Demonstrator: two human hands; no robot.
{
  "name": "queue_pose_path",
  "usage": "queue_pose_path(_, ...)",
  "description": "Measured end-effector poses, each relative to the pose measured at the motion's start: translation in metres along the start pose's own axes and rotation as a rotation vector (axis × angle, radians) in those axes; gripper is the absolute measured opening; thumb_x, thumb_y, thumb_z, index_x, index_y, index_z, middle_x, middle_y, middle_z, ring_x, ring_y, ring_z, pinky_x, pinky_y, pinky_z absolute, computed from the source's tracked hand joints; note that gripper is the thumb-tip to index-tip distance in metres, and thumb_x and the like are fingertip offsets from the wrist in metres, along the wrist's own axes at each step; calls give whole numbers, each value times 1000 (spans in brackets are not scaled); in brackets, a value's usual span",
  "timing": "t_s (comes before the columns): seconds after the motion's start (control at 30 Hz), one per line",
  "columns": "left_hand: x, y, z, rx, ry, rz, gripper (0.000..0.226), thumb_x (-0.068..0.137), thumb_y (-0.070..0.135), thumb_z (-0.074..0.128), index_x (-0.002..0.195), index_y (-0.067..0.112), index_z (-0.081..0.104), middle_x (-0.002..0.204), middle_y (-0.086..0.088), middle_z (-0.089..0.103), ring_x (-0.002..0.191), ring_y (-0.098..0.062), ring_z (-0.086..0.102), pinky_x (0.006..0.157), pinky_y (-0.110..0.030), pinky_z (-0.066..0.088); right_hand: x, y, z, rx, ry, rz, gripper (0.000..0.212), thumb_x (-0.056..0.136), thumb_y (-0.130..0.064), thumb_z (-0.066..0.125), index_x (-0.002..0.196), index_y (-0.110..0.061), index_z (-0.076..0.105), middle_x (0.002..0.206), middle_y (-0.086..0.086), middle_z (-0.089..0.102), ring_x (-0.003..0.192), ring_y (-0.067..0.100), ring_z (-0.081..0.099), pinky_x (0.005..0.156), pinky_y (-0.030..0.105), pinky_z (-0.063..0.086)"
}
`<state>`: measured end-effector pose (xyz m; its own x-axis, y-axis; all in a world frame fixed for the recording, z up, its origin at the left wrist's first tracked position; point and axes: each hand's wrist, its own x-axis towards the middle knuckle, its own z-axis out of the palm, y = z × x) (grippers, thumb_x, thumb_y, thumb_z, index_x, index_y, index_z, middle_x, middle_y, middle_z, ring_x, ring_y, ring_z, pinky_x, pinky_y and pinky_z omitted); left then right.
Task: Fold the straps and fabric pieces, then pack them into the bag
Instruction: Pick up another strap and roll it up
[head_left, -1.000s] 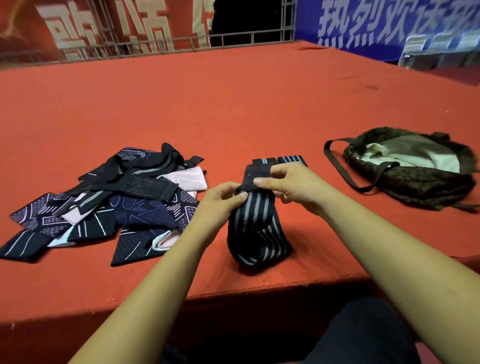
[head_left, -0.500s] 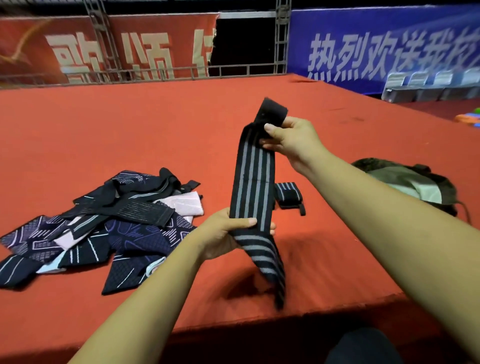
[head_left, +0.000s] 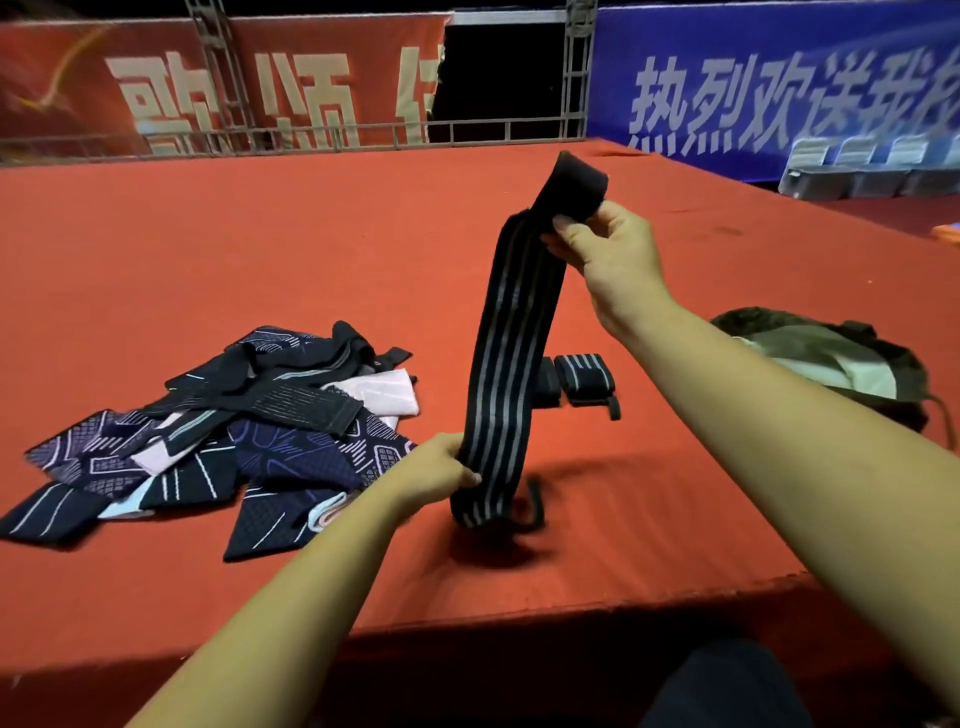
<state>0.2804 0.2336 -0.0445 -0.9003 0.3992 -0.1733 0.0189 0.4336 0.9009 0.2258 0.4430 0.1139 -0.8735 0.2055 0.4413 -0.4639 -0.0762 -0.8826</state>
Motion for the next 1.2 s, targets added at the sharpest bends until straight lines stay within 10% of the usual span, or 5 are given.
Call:
queue_pose_path(0.3,-9,12,12,-659,-138,-55,44,99,42,50,131,13,60,117,-9,70,101,-19,68,84,-32,55,-19,7,4,-100,-138,102,21,91,-4,65,112,-2,69,99,14,72,79,22,69,76,29,58)
queue_pose_path(0.57,-8,14,9,-941,-77,86,46,88,14,64,133,12,55,116,-7,67,98,-19,67,81,-31,56,-32,13,-2,-160,-163,70,19,90,-7,68,107,-4,72,73,2,64,53,7,49,52,21,38)
queue_pose_path(0.8,-9,20,11,-937,-173,111,34,81,-11,52,107,12,56,105,-13,63,92,-24,63,83,-36,56,-41,23,-6,-295,-245,-61,21,88,1,66,103,-11,74,90,-6,74,80,-1,65,75,19,52)
queue_pose_path(1.03,-5,29,12,-1120,-171,167,52,87,-2,42,139,-6,45,135,-30,47,122,-40,49,109,-52,36,-71,38,-22,-601,-520,-187,37,89,8,59,109,-18,75,120,-1,65,101,-8,58,84,7,42)
queue_pose_path(1.2,-7,36,15,-1256,-119,153,34,95,16,42,115,1,66,112,-21,62,101,-34,63,97,-44,47,-91,58,-31,-708,-602,-248,46,92,8,51,114,-25,74,138,-6,53,131,5,46,108,15,35)
